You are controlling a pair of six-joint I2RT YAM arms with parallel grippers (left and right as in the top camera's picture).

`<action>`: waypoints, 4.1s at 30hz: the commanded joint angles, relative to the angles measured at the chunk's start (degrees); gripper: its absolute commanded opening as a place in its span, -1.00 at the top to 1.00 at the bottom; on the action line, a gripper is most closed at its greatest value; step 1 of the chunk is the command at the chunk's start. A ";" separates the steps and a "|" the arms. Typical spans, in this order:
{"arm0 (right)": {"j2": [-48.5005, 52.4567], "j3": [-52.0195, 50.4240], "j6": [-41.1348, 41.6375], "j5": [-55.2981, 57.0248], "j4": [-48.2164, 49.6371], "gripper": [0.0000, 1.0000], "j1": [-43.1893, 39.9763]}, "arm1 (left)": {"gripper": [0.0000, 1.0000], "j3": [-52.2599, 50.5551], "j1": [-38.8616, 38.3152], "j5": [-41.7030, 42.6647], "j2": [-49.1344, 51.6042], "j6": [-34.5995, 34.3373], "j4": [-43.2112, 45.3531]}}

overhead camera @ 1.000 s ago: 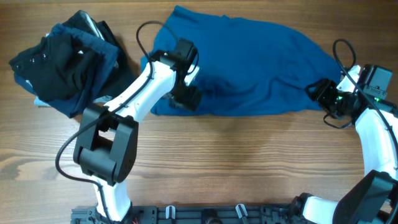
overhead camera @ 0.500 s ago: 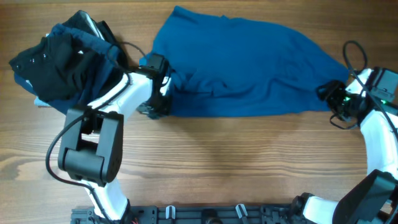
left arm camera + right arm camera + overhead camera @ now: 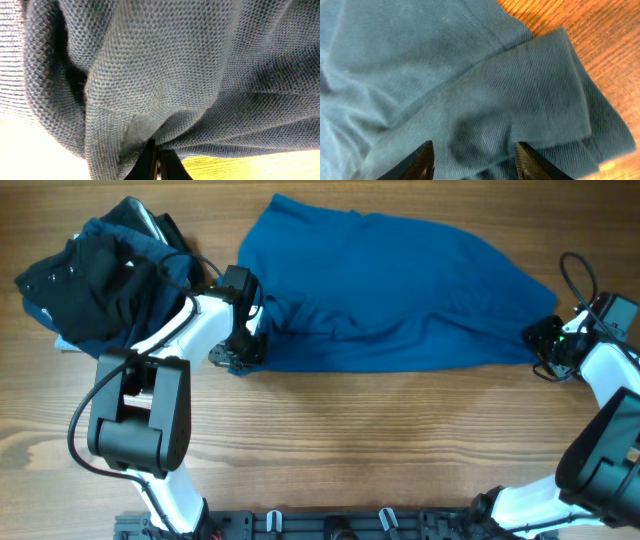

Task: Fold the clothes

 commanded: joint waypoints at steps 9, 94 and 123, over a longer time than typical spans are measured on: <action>1.57 2.64 6.38 -12.24 6.08 0.91 -2.05 | 0.92 -2.93 1.29 -4.92 2.32 0.11 -2.38; -13.38 21.49 -11.08 -15.93 -39.45 0.01 11.19 | -0.76 35.87 1.51 9.44 22.53 -4.15 38.69; -13.31 17.42 -8.98 -2.16 -37.83 -0.28 18.29 | -0.99 37.97 2.14 12.92 13.07 0.33 19.06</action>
